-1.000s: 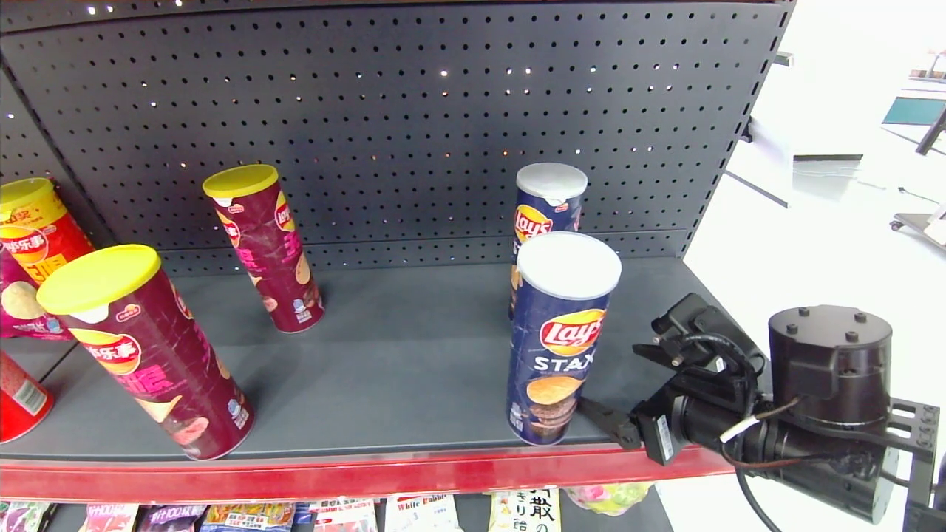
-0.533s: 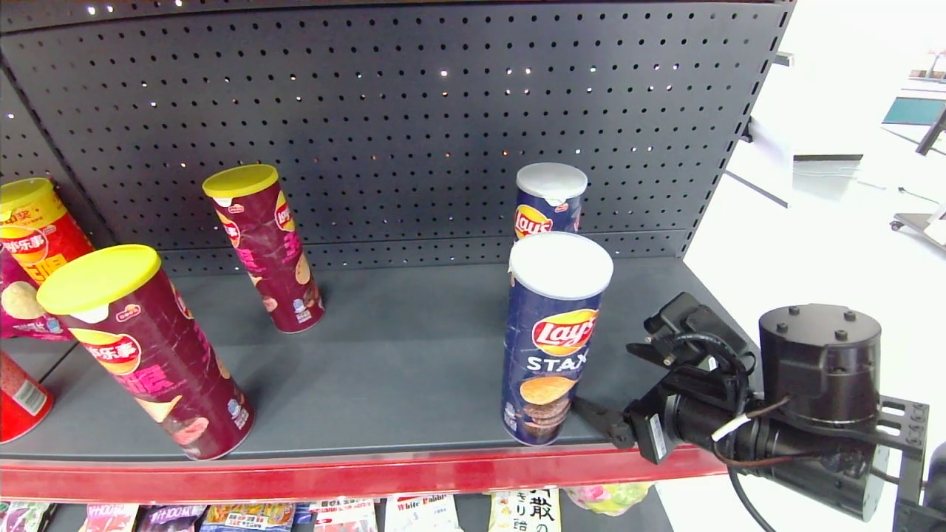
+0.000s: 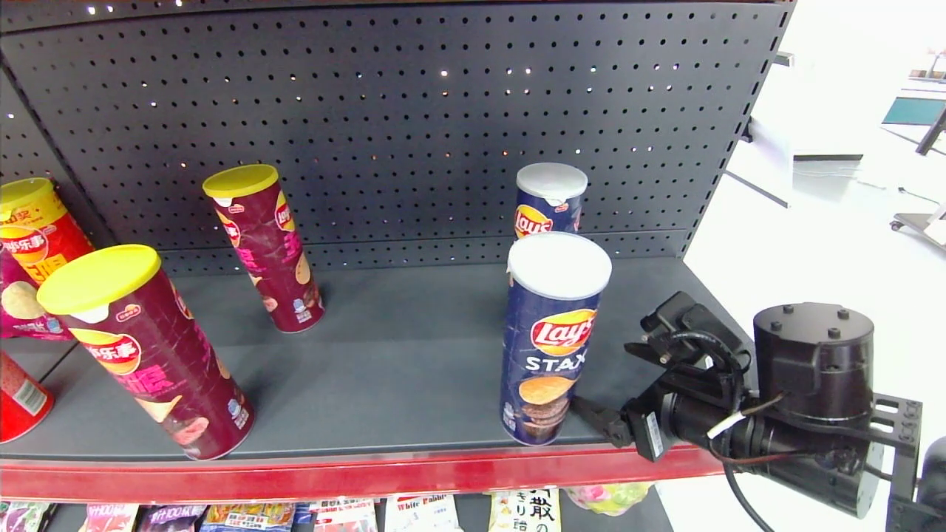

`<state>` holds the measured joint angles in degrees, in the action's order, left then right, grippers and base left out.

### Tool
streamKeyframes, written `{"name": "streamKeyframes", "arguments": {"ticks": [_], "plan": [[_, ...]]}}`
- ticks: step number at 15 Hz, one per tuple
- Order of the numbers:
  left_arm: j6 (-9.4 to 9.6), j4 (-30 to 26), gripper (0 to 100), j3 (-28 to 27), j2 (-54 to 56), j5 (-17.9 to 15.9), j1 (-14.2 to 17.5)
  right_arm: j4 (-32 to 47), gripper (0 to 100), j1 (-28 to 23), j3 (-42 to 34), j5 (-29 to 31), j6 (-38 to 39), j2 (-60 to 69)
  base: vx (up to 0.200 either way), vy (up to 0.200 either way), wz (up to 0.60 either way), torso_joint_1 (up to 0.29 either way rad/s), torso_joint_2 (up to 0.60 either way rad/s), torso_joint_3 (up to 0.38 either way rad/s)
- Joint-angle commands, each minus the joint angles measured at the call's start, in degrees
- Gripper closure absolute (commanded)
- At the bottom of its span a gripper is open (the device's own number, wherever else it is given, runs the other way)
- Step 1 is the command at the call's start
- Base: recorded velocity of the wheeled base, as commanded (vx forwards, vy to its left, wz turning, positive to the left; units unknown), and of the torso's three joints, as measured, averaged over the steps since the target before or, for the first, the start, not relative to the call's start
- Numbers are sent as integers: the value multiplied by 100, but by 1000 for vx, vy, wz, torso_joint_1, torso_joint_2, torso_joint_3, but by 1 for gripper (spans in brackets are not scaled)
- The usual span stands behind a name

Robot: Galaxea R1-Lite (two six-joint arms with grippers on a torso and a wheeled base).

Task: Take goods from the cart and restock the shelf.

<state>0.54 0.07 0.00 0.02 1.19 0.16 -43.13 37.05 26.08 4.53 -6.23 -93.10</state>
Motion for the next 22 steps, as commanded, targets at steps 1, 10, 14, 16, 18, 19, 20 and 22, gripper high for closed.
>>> {"name": "streamKeyframes", "arguments": {"ticks": [1,10,14,16,18,19,20,22], "plan": [[-1,1,0,0,-2,4,2,-2,0,4,3,4,-1,-24,0,0,0,0,0,0],[-1,1,0,0,-2,4,2,24,0,-787,-226,-93,43,1110,0,0,0,0,0,0],[-1,1,0,0,-2,4,2,33,0,-1358,-1113,-392,43,2419,0,0,0,0,0,0],[-1,1,0,0,-2,4,2,235,0,-1745,-1527,-506,16,3114,0,0,0,0,0,0],[-1,1,0,0,-2,4,2,1606,0,-2342,-1491,-814,-27,4494,0,0,0,0,0,0],[-1,1,0,0,-2,4,2,2520,0,-2703,-1193,-946,-19,5126,0,0,0,0,0,0],[-1,1,0,0,-2,4,2,3267,0,-2949,-938,-1060,-1,5566,0,0,0,0,0,0],[-1,1,0,0,-2,4,2,4656,0,-3344,-489,-1280,52,6603,0,0,0,0,0,0]]}}
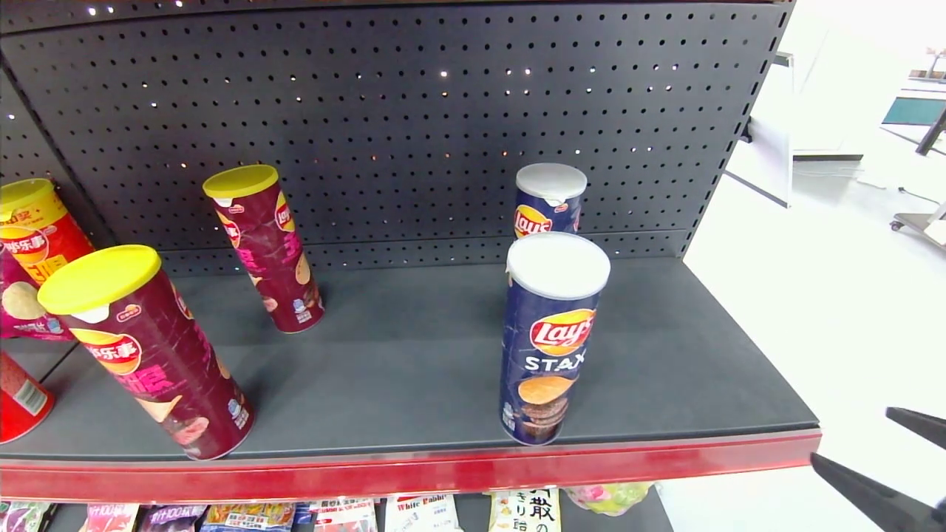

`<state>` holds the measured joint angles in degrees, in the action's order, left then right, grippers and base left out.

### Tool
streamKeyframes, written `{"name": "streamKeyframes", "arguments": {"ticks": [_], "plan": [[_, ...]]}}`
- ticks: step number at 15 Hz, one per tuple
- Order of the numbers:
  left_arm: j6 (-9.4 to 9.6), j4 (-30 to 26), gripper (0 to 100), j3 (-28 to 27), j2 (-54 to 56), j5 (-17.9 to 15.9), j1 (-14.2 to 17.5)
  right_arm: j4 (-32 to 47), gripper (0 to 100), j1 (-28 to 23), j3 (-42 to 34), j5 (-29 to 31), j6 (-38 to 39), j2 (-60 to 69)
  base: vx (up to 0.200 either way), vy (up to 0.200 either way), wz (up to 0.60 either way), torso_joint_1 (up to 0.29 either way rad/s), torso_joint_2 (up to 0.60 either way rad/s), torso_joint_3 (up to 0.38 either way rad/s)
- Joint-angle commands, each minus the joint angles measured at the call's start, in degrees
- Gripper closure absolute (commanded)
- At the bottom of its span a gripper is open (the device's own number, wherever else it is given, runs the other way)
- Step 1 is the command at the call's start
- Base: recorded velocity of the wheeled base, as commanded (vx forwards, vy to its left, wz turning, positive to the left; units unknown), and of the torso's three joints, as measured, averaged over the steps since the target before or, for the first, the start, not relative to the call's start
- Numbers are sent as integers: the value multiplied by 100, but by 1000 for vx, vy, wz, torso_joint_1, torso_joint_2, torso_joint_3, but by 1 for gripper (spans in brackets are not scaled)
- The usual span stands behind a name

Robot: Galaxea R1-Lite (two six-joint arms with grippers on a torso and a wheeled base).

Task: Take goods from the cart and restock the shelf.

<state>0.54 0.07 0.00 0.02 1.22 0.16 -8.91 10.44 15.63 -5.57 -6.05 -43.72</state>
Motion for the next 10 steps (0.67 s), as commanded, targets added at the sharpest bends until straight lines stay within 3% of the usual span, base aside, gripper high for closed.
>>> {"name": "streamKeyframes", "arguments": {"ticks": [1,5,10], "plan": [[-1,1,0,0,-2,1,2,1559,0,-885,485,-366,7,2130,0,0,0,0,0,0],[-1,1,0,0,-2,1,2,2025,0,-1316,-25,-348,69,3651,0,0,0,0,0,0],[-1,1,0,0,-2,1,2,1946,0,-1298,-754,21,25,3941,0,0,0,0,0,0]]}}
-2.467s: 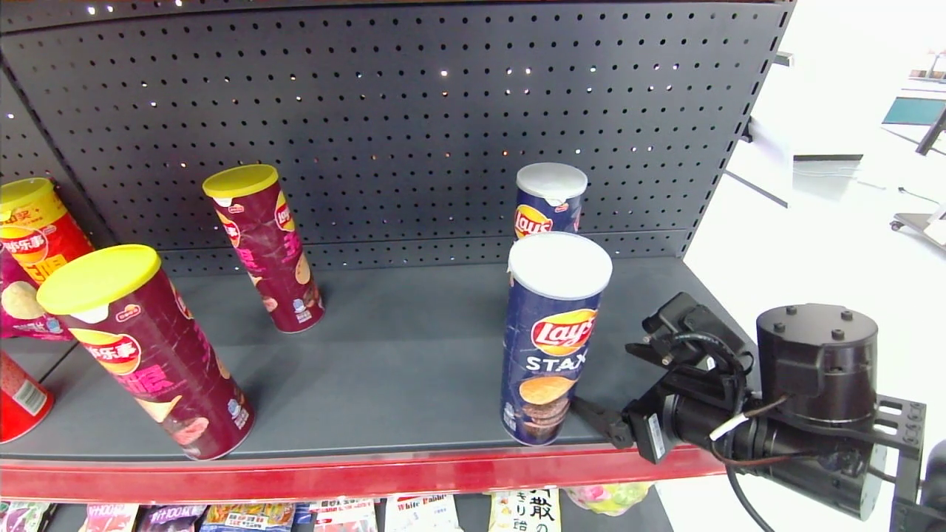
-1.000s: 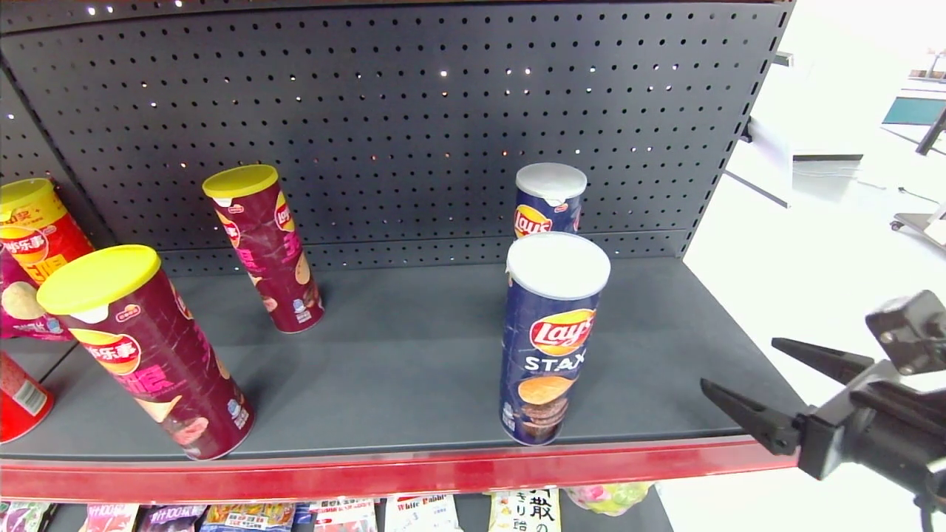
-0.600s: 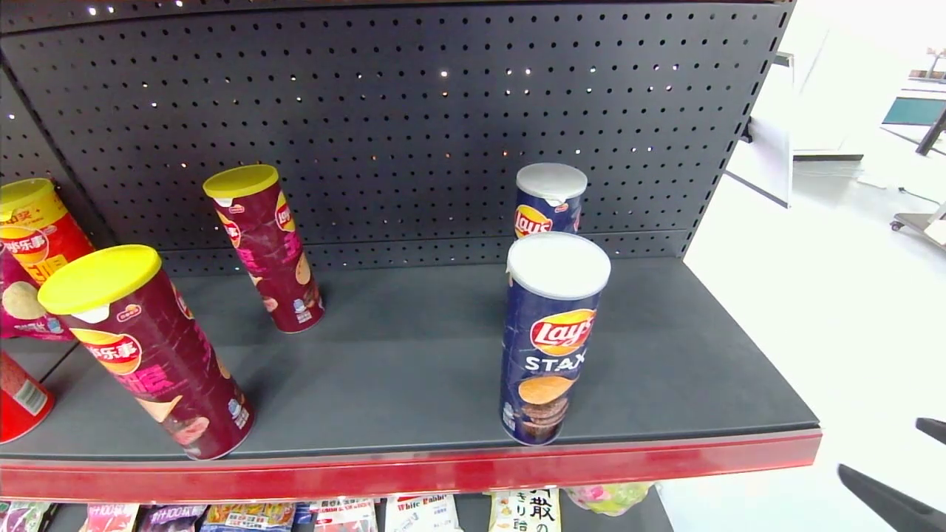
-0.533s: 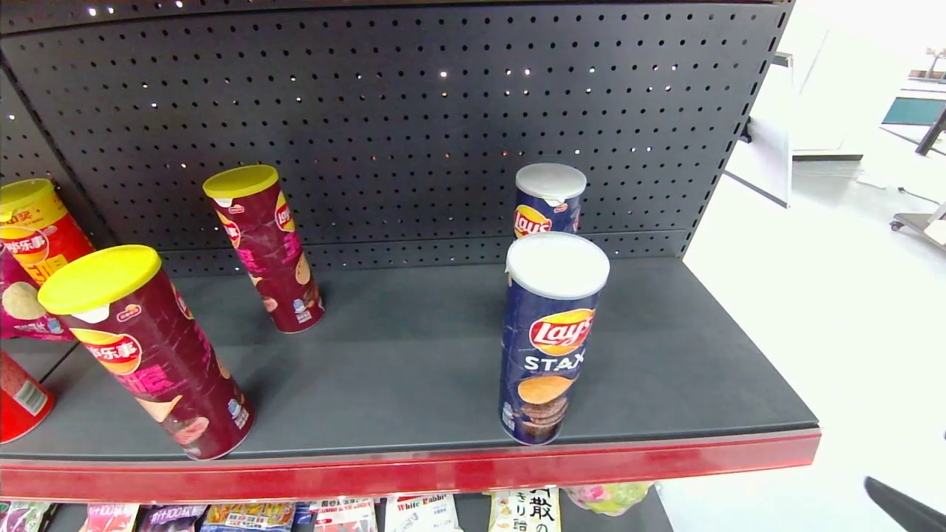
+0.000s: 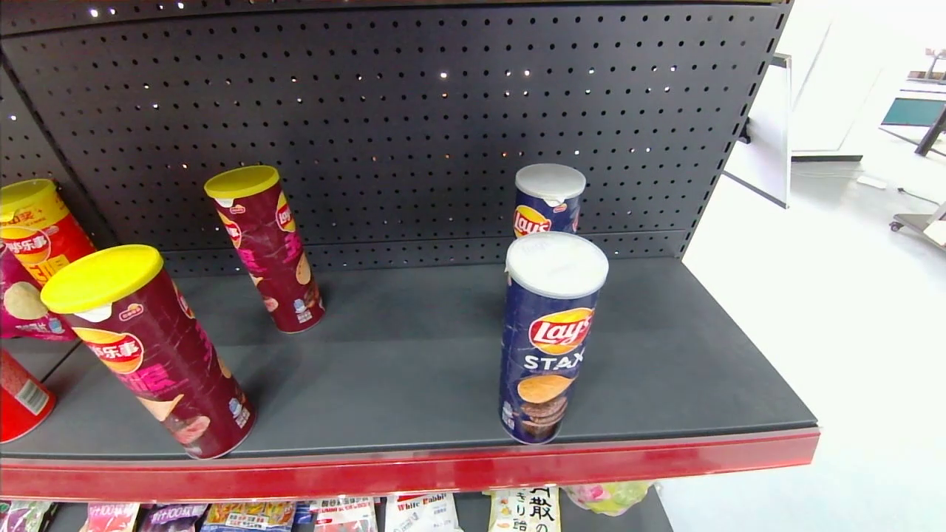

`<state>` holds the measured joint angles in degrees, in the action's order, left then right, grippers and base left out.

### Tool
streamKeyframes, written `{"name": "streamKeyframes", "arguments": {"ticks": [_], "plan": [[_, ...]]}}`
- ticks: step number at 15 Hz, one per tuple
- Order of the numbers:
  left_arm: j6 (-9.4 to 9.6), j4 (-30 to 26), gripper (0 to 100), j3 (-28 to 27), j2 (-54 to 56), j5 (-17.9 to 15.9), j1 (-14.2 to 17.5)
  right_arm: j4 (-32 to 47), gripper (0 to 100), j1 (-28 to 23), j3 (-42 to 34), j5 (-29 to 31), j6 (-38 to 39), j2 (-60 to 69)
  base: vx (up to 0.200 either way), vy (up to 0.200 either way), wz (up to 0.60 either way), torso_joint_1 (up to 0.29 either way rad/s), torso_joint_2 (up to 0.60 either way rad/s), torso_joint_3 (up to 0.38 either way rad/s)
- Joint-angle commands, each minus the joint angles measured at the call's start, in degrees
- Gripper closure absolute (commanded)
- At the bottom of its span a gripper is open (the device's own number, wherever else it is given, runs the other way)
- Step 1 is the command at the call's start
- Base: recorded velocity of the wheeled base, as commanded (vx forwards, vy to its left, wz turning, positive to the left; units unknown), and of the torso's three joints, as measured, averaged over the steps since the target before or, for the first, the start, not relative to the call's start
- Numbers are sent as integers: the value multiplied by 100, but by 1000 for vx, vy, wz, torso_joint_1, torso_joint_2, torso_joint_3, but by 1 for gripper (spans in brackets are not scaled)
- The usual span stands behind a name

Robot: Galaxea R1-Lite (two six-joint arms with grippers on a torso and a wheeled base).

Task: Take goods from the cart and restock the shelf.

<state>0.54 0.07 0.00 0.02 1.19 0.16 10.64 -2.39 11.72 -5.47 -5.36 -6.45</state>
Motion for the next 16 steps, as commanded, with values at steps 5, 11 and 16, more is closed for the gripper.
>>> {"name": "streamKeyframes", "arguments": {"ticks": [5,11,16], "plan": [[-1,1,0,0,-2,4,2,-528,0,265,-767,-595,-9,619,0,0,0,0,0,0],[-1,1,0,0,-2,4,2,-827,0,221,-934,688,361,627,0,0,0,0,0,0],[-1,1,0,0,-2,-5,2,-888,0,239,-943,899,308,645,0,0,0,0,0,0]]}}
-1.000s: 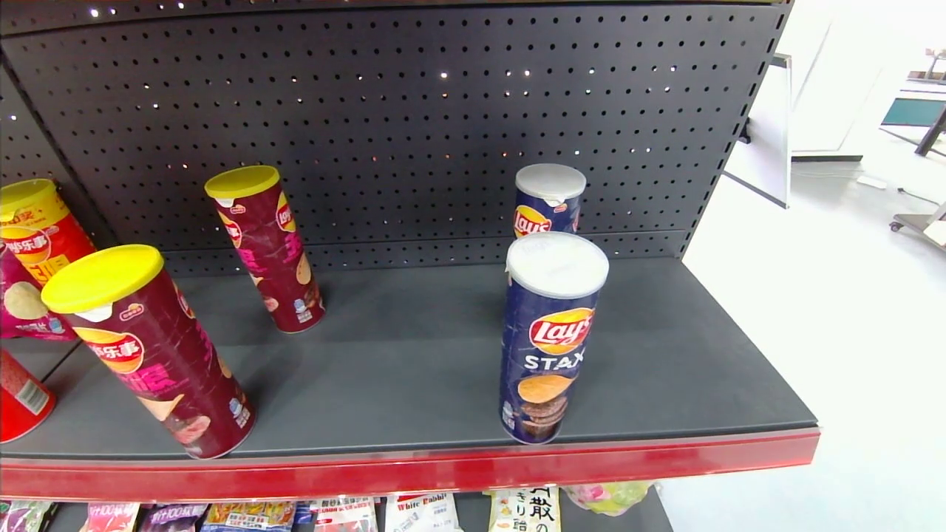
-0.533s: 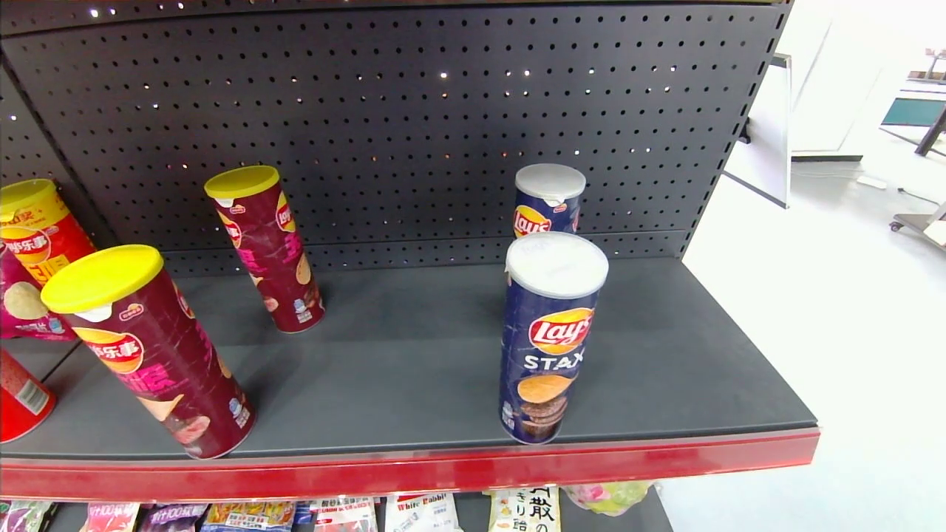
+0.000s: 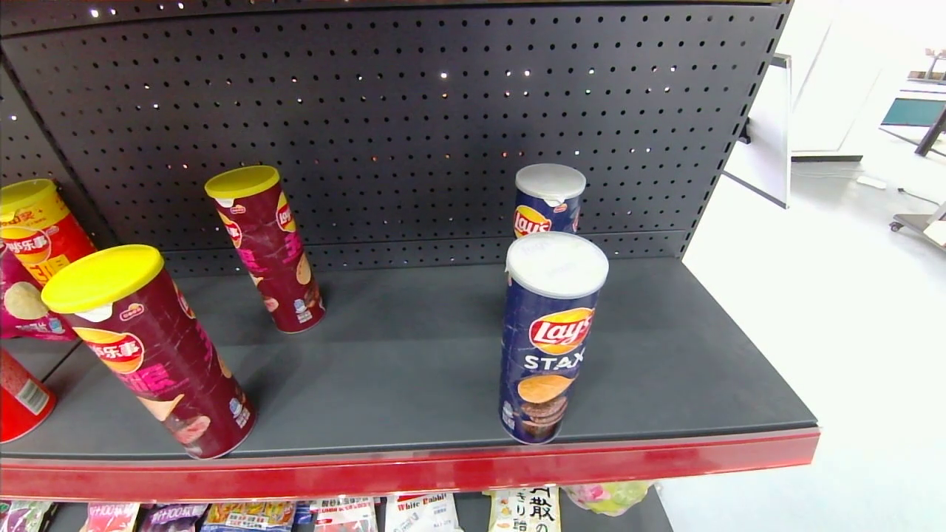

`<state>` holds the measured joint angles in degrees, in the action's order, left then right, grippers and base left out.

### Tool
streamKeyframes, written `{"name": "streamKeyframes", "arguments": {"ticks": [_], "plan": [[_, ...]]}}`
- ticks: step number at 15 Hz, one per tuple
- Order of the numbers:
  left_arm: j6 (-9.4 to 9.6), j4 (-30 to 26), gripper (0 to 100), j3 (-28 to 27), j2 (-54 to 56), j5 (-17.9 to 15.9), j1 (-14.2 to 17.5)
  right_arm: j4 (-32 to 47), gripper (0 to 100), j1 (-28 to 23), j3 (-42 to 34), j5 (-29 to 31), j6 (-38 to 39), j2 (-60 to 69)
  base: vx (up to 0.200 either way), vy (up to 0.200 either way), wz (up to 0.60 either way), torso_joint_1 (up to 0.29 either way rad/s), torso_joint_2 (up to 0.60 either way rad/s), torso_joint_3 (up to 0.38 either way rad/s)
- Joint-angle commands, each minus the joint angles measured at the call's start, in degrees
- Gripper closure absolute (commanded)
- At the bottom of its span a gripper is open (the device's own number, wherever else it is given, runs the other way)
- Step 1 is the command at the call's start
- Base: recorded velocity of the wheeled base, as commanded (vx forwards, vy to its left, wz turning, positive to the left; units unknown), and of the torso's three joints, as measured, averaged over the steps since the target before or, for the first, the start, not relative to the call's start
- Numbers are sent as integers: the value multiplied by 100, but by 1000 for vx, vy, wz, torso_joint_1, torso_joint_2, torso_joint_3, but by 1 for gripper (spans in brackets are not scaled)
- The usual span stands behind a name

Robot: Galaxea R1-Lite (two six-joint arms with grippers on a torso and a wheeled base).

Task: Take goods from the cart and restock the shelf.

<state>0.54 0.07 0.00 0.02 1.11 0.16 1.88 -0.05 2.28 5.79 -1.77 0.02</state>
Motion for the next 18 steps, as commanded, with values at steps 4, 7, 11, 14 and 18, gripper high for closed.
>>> {"name": "streamKeyframes", "arguments": {"ticks": [4,7,11,14,18], "plan": [[-1,1,0,0,-2,3,2,-73,0,5,-158,-1089,-69,-2,0,0,0,0,0,0],[-1,1,0,0,-2,3,2,-188,0,14,-228,-737,212,-2,0,0,0,0,0,0],[8,1,0,0,-2,3,2,-188,0,14,-228,-852,221,-2,0,0,0,0,0,0],[8,1,0,0,-2,-5,2,-188,0,14,-228,-852,203,-2,-133,0,0,-2,2,2],[8,1,0,0,-2,-5,2,-188,0,14,-228,-852,203,-2,-200,0,0,4,0,5]]}}
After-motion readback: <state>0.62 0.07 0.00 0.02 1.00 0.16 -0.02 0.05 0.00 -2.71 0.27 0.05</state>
